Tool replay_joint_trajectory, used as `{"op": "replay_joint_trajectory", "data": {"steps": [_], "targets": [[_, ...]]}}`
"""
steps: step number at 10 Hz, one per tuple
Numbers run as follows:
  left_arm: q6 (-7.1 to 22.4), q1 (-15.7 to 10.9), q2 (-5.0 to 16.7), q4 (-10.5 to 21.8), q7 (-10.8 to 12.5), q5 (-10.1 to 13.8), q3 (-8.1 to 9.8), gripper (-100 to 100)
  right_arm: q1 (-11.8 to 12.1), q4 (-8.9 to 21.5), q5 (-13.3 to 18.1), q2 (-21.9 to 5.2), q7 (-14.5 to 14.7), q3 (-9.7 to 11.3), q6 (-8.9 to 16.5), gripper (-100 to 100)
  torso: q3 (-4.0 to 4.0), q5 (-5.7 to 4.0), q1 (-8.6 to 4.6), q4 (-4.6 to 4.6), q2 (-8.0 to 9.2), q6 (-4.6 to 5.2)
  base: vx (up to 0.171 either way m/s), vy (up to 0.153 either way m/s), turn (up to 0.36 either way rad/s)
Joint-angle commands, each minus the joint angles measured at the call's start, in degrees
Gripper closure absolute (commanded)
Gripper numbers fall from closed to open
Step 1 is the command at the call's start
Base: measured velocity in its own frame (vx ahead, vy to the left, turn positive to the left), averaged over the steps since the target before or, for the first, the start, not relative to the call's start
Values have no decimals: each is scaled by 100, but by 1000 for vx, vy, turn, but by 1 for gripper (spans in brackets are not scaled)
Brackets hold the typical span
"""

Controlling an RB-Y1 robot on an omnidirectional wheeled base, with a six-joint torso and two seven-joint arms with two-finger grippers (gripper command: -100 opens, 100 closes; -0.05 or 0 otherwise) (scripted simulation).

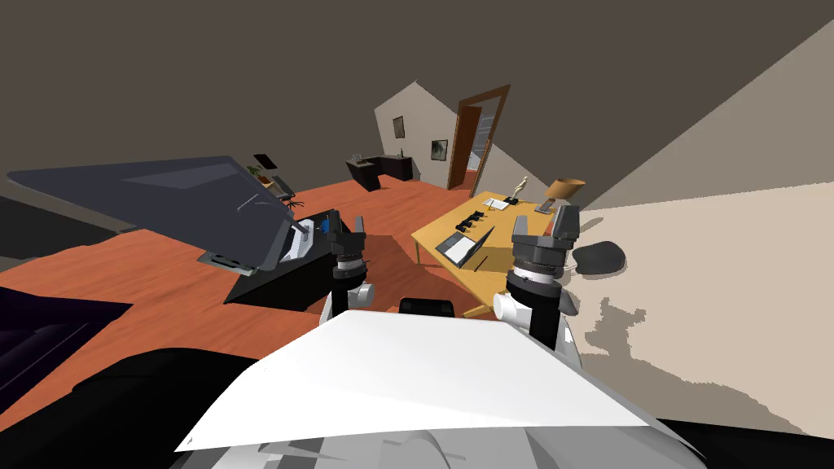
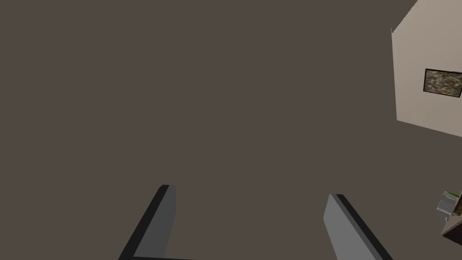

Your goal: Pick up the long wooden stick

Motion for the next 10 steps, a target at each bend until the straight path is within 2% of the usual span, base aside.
{"op": "replay_joint_trajectory", "data": {"steps": [1, 5, 6, 10], "targets": [[0, 0, 0, 0, 0, 0, 0, 0, -11, 165, 21, -220, -127, 105, -48, -100, 0, 0, 0, 0, 0, 0, 4, 8, 71], [0, 0, 0, 0, 0, 0, 0, 0, -41, 770, 96, -818, -585, 482, -229, -100, -3, 1, 5, -1, -5, -2, 11, 18, 106], [0, 0, 0, 0, 0, 0, 0, 0, -41, 770, 96, -818, -585, 482, -229, -100, -4, 2, 7, -2, -6, -1, 12, 13, 18], [0, 0, 0, 0, 0, 0, 0, 0, -73, 1614, 220, -1574, -1270, 1061, -522, -100, -4, 2, 8, -2, -7, -1, 15, 24, 139]]}}
